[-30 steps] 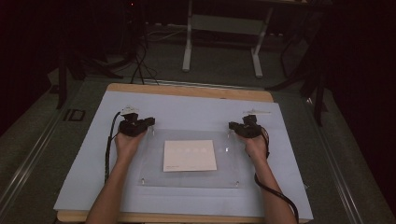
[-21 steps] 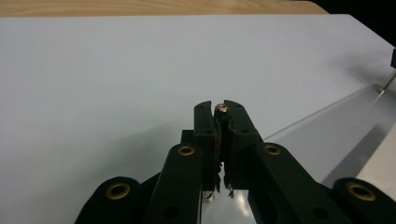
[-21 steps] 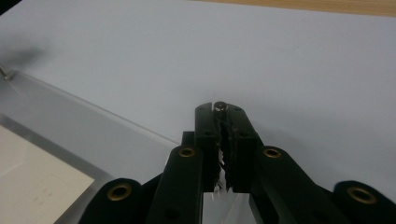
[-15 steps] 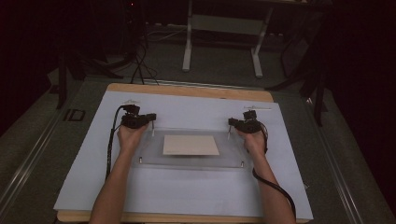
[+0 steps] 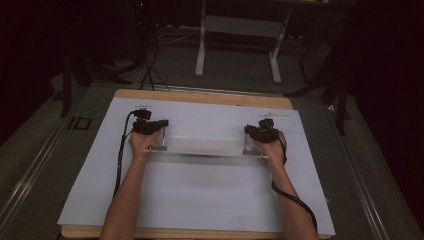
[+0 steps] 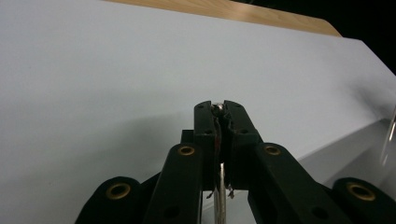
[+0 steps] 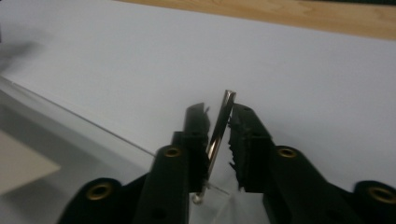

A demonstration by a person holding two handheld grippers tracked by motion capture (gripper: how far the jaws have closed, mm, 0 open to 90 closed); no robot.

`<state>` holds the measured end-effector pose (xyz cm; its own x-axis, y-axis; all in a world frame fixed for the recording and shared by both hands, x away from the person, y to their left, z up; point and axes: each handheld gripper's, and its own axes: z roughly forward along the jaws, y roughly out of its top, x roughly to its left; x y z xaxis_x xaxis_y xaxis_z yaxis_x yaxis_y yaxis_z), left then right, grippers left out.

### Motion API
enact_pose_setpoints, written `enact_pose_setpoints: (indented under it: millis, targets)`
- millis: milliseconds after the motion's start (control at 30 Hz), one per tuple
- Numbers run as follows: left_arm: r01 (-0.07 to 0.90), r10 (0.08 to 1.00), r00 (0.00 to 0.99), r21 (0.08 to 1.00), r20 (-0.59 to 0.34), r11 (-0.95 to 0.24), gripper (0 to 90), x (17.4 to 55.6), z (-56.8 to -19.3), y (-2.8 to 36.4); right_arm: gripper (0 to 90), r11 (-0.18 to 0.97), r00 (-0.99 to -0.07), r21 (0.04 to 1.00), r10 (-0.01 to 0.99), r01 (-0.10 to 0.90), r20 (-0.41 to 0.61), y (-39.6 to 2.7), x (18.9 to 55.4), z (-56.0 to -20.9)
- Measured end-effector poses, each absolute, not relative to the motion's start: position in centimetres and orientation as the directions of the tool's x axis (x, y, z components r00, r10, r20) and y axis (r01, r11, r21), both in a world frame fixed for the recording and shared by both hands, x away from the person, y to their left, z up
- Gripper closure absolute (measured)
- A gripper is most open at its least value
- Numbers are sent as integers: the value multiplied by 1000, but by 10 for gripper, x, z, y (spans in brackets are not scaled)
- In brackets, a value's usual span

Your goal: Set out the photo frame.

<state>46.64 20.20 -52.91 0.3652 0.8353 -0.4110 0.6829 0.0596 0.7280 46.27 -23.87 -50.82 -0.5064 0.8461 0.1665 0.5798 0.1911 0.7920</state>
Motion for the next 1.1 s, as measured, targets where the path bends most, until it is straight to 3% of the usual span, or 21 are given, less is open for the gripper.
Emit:
enact_pose_setpoints:
  millis: [300,1100]
  targets:
    - [689,836,349,721,-424,78,852,468,-531,201,683,221,-540,833,835,507,107,-255,442,-495]
    - [704,829,337,704,-446,93,851,472,-531,202,657,300,-605,858,796,418,17,-272,402,-503]
